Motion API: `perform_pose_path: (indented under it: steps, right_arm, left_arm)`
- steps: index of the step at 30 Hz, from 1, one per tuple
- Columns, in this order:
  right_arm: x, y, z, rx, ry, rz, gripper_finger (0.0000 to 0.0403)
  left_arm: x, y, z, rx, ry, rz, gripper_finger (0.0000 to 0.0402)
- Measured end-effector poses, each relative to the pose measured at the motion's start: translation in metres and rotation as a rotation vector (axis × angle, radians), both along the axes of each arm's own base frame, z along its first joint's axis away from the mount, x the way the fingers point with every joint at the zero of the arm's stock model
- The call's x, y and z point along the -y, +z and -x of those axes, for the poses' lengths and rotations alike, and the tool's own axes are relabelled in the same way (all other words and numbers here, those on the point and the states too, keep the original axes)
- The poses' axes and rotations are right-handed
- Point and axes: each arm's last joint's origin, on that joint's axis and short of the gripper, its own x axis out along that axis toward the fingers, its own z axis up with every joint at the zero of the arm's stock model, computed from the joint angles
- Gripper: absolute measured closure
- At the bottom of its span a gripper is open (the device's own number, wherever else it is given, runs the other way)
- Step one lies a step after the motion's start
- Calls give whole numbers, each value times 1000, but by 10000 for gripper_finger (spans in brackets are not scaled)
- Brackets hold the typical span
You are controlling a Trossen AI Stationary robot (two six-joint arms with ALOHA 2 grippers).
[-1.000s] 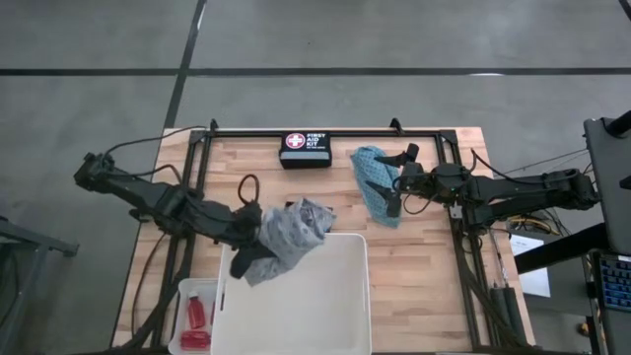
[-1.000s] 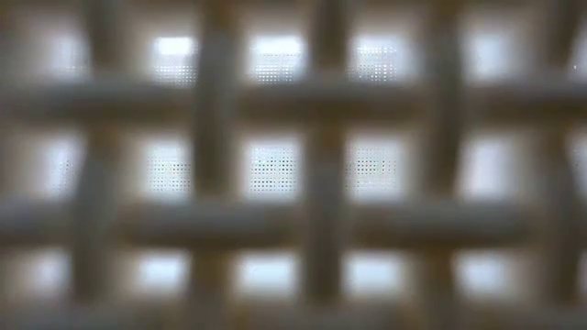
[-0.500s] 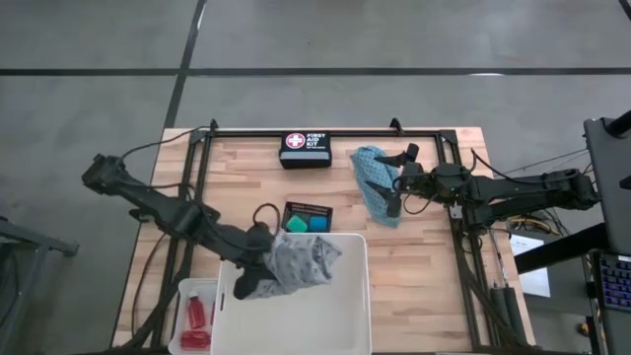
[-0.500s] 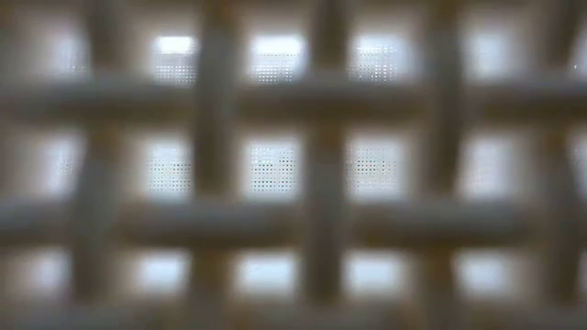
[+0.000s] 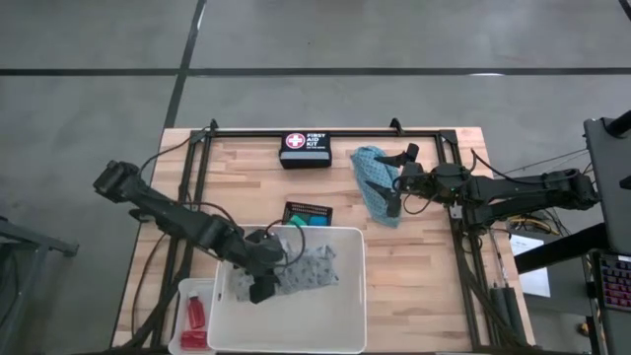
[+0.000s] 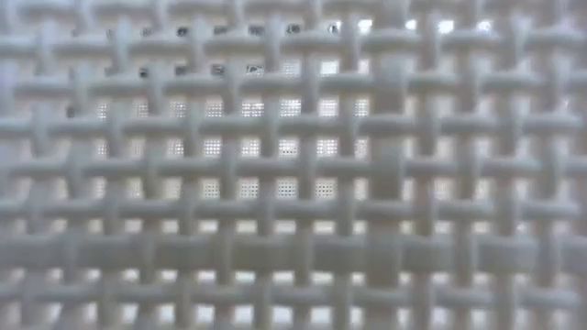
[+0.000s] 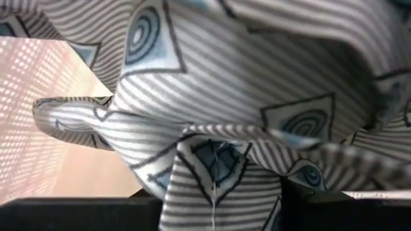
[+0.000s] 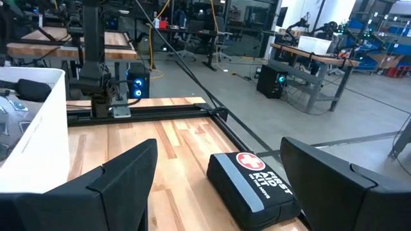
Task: Pick & Place Medicine items
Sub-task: Put the gray patient gown into the large white bin
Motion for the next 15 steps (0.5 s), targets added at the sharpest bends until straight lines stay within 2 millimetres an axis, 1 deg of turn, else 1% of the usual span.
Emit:
perform_pose_path:
  steps: [3,15]
  right_arm:
    - [0,0,0,0,0,0,76]
    - [0,0,0,0,0,0,76]
  left_arm:
    - [2,-2,-4,-6,0,-4,277]
    - [10,-37,-16,-147,6,-36,277]
